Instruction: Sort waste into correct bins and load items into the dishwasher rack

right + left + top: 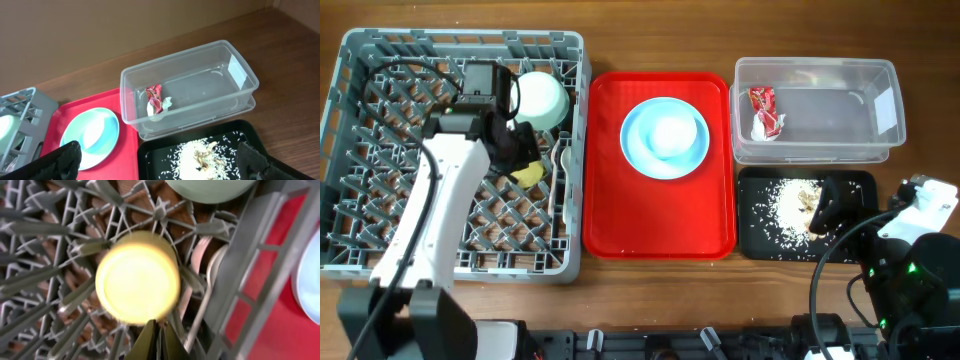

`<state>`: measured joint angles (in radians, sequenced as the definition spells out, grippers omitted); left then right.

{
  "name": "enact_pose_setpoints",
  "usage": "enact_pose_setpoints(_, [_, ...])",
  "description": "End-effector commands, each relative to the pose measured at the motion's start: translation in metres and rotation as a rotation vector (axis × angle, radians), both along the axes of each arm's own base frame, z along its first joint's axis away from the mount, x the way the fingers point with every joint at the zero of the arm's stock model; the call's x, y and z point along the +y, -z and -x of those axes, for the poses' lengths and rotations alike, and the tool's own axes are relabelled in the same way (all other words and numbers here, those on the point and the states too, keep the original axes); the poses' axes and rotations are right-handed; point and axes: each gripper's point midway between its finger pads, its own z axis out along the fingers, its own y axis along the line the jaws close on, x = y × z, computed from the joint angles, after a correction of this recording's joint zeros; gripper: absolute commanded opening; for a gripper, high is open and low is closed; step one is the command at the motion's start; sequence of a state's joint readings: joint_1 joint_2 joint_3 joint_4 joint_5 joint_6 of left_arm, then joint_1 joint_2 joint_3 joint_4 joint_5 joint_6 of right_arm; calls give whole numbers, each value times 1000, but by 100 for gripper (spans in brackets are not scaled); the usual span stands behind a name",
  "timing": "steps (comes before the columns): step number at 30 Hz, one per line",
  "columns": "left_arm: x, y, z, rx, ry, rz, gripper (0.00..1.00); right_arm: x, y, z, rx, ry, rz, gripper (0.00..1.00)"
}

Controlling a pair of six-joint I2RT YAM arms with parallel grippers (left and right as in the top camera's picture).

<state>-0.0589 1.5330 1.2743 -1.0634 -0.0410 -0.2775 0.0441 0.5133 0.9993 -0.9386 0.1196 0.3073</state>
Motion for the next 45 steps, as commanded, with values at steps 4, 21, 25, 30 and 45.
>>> enact_pose_setpoints(4, [-4, -58, 6, -196, -39, 57, 5, 1, -4, 0, -9, -13, 11, 100])
enact_pose_setpoints(21, [-203, -117, -12, -445, 523, 573, 52, 1, -4, 0, -10, -13, 11, 100])
enact_pose_setpoints(25, [-254, -62, -27, -404, 586, 455, 47, 1, -4, 0, -9, -13, 11, 100])
enact_pose_setpoints(30, [-283, 3, -59, -434, 584, 279, 33, 1, -4, 0, -10, -13, 11, 100])
enact_pose_setpoints(45, [-313, 76, -67, -387, 638, 257, 23, 1, -4, 0, -9, -12, 11, 100])
